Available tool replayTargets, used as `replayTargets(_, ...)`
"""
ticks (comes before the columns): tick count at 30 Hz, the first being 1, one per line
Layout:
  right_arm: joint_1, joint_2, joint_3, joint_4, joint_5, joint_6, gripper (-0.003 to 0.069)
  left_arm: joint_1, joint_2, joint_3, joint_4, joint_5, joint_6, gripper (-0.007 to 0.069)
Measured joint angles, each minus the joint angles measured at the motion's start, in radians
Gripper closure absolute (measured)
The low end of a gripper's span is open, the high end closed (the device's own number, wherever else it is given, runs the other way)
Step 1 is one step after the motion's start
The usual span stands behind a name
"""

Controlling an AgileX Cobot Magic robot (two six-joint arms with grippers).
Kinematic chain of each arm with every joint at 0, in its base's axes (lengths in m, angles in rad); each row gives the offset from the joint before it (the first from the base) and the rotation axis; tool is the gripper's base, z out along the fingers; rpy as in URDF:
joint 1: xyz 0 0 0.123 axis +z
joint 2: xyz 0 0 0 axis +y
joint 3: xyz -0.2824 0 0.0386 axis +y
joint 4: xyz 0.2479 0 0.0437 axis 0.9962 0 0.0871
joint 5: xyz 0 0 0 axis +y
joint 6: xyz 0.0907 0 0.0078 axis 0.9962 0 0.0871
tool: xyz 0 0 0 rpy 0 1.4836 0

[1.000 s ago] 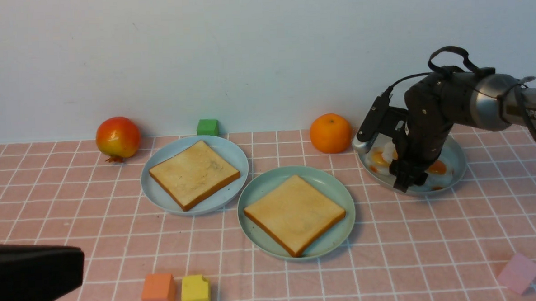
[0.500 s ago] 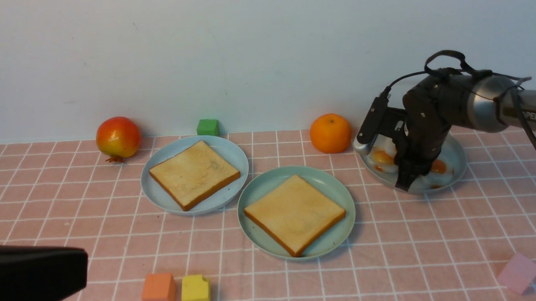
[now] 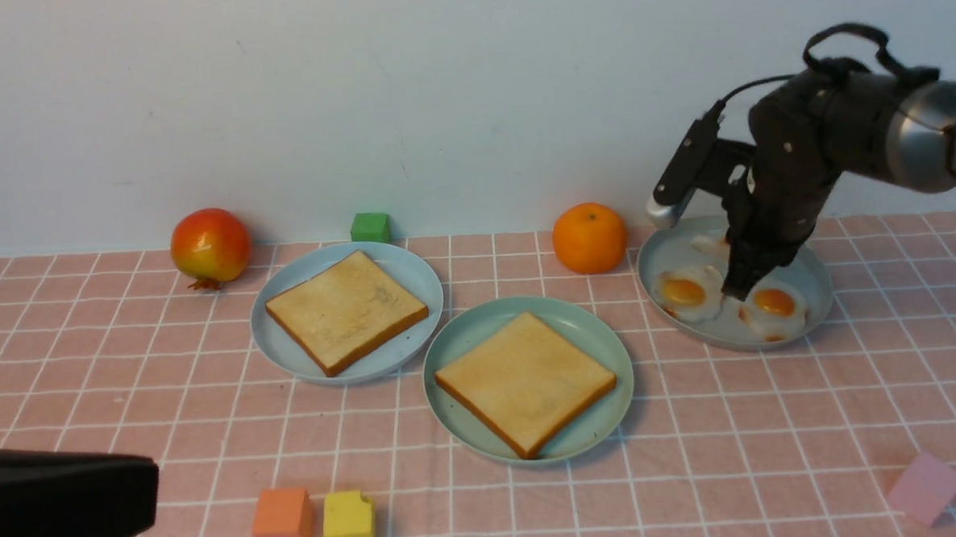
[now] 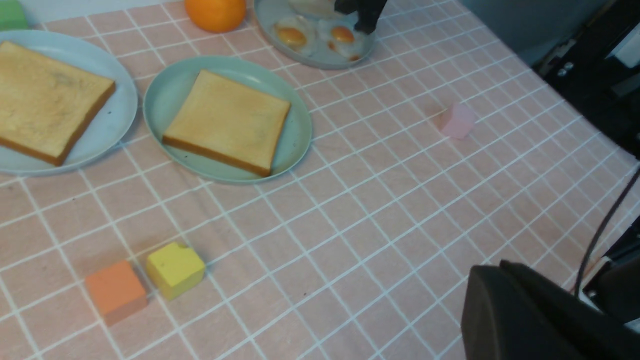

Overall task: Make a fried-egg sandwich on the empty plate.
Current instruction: Use the right arm to place the fried egg on the slice of bread in the middle

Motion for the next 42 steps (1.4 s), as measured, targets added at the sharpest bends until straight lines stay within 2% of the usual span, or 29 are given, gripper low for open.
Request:
replayTargets(4,0.059,-0.116,0.001,0.004,0.093,0.07,0.0577,0.0,0.022,0.0,0.035,0.034,-0.004,0.0612)
replayTargets(10,0.217,-0.251,0.014,0.008,0.219,0.219,0.0577,0.0,0.029,0.0,0.086,0.037,-0.004,0.0612)
replayTargets(16,0.496,-0.305,0.17,-0.018,0.258,0.404,0.0577,0.0,0.029,0.0,0.112,0.066,-0.004,0.0612)
replayTargets(20,0.62,-0.255,0.275,-0.143,0.176,0.517,0.0577,0.0,0.029,0.0,0.114,0.075,-0.004,0.0612)
replayTargets(24,0.646,-0.205,0.295,-0.265,0.107,0.636,0.0577,0.0,0.029,0.0,0.114,0.076,-0.004,0.0612)
replayTargets(26,0.646,-0.167,0.298,-0.372,0.05,0.723,0.0577,0.0,0.029,0.0,0.115,0.077,-0.004,0.0612)
replayTargets(30,0.645,-0.125,0.298,-0.496,0.032,0.792,0.0577,0.0,0.029,0.0,0.115,0.079,-0.003,0.0612)
replayTargets(33,0.641,-0.099,0.298,-0.536,0.023,0.819,0.0577,0.0,0.029,0.0,0.115,0.079,-0.003,0.0612)
replayTargets(42,0.629,-0.04,0.299,-0.538,-0.007,0.826,0.0577,0.0,0.029,0.0,0.109,0.08,-0.003,0.0612)
